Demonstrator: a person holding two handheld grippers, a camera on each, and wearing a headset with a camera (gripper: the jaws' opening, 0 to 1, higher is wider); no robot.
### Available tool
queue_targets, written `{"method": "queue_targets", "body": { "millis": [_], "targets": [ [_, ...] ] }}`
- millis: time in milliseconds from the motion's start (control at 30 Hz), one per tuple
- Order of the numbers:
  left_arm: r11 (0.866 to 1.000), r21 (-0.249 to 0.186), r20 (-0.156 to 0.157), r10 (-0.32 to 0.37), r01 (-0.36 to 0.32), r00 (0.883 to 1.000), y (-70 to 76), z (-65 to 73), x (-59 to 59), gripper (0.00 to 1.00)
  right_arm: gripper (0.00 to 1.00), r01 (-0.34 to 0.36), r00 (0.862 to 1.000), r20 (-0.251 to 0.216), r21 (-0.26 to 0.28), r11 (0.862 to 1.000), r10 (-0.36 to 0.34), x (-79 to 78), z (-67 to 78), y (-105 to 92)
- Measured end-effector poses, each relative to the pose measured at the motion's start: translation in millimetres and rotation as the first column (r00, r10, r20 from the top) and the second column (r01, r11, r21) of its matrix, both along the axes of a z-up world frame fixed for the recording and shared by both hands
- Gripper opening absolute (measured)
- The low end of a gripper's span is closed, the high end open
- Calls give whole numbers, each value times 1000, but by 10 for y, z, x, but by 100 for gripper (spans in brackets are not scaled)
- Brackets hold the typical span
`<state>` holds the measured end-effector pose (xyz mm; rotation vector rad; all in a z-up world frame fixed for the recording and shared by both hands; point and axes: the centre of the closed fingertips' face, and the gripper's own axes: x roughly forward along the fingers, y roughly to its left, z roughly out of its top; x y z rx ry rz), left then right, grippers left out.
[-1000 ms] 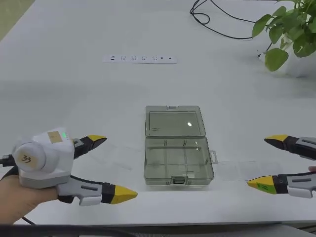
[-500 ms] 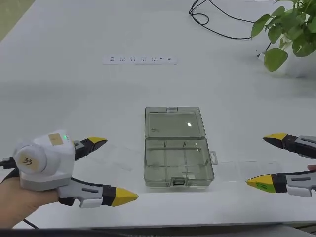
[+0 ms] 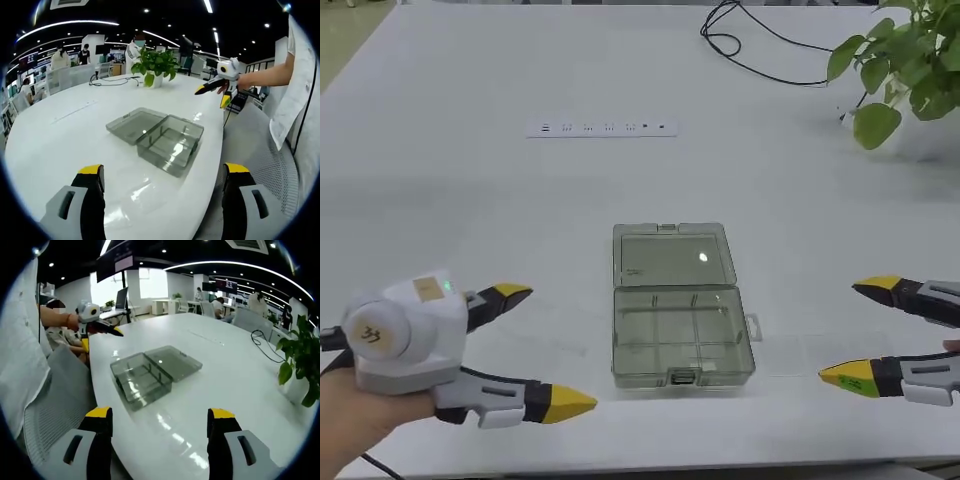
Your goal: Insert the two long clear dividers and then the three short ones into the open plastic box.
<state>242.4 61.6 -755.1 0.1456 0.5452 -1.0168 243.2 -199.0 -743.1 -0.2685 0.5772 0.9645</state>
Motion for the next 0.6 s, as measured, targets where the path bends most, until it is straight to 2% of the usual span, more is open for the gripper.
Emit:
{"method": "queue_targets", "body": {
  "millis": [433,600],
  "targets": [
    [999,22,-23,31,-31,999,101,-53,10,100,78,0,1000,1,8,1000,0,24,3,19],
    [998,31,-32,58,-57,998,165,-70,58,100,78,0,1000,-3,11,1000,0,24,-5,27]
  ]
}}
